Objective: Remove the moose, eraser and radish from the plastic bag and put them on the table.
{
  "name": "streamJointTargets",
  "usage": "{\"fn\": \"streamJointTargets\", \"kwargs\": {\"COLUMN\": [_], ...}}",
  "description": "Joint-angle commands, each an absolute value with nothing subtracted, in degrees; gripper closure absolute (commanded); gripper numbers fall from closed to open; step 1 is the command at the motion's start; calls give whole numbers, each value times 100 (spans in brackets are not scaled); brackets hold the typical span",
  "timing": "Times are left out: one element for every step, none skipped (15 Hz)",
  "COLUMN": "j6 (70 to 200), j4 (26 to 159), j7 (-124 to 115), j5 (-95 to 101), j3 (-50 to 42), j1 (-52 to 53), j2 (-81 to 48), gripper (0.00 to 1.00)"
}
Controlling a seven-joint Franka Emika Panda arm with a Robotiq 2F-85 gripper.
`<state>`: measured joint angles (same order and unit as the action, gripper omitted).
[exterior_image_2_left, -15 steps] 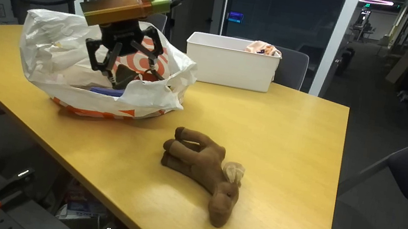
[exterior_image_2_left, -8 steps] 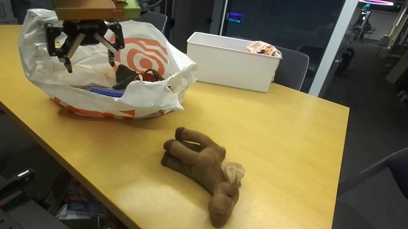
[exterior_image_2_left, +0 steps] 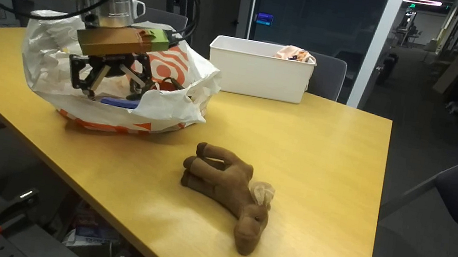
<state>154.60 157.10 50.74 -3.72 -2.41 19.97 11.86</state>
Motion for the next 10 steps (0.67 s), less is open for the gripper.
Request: {"fn": "streamJointTargets", "kwargs": {"j6": [15929,16058,16176,16209,16229,16216,16143,16012,15852,15832], "j4": [15153,15039,14864,14692,14536,14396,14277,14172,14144,14113], "j7": [4865,4715,4562,4401,4194,3927,3607,3551,3421,3344], "j5": [-367,-210,10,173,401,652,880,809,752,733], "j3": [47,125,188,237,256,251,214,226,246,260], "j1": [1769,1662,1522,1406,1264,1129,1001,932,848,771], "j2": [457,312,133,-17,-156,-290,-397,-476,-516,-604], "gripper": [0,0,0,0,0,0,0,0,0,0]}}
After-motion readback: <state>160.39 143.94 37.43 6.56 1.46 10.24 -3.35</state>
